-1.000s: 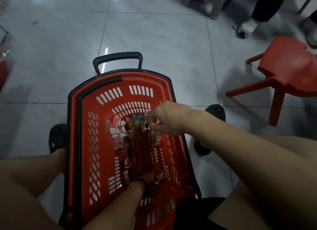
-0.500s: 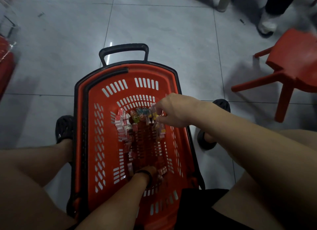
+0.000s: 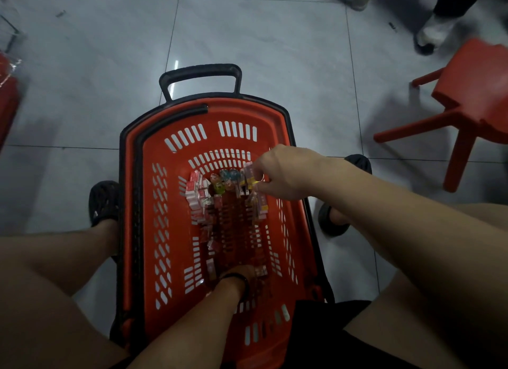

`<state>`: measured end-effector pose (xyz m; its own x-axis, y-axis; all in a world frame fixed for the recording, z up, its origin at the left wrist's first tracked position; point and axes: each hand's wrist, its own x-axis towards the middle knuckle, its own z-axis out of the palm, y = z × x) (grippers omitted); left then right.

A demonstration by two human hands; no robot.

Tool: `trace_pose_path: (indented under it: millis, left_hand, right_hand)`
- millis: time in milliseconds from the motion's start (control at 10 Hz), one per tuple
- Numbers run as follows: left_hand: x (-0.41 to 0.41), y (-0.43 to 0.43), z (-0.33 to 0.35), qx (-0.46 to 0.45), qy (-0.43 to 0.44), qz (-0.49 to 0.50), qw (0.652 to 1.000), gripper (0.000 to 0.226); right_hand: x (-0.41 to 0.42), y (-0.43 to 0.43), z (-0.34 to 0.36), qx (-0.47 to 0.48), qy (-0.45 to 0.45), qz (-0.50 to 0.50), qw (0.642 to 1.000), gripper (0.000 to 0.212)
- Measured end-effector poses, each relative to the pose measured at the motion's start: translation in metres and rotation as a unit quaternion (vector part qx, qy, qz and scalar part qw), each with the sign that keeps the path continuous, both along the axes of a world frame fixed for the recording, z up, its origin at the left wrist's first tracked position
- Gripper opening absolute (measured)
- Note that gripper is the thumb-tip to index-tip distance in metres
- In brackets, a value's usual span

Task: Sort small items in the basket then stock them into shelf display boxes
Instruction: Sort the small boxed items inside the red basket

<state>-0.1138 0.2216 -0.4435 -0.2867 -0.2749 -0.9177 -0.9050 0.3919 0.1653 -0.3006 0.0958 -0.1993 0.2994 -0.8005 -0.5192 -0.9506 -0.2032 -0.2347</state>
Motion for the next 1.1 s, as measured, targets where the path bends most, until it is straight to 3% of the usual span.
trace_pose_path:
  millis: [200,400,600,700,800,900,1100]
  left_hand:
    - [-0.005,0.008,-0.009,0.006,0.015,-0.053,0.998,0.053]
    - [-0.006,0.009,-0.021,0.01,-0.003,0.02,1.0,0.05]
    - [-0.005,0.001,-0.007,0.006,-0.007,-0.013,1.0,0.053]
    - [-0.001,-0.018,0.015,0.001,0.008,0.075,0.997,0.06]
    - [0.005,-0.043,0.043,0.02,0.076,0.197,0.977,0.031]
    - [0.011,-0.074,0.087,-0.029,0.197,0.333,0.922,0.028]
    - [0.037,-0.117,0.186,-0.114,0.384,0.408,0.82,0.049]
  right_hand:
    - [-0.001,0.0,-0.004,-0.007,0.001,0.0,1.0,0.033]
    - [0.001,-0.001,-0.002,0.001,0.001,-0.002,1.0,0.031]
    - [-0.002,-0.002,-0.002,0.01,-0.004,-0.001,1.0,0.031]
    - [-0.003,-0.005,-0.001,0.018,-0.01,-0.005,1.0,0.031]
    - [-0.003,-0.009,0.007,0.008,-0.031,-0.011,0.999,0.032]
    - [-0.002,-0.01,0.017,-0.022,-0.064,-0.029,0.997,0.036]
    - [0.009,-0.008,0.028,-0.038,-0.142,-0.106,0.983,0.032]
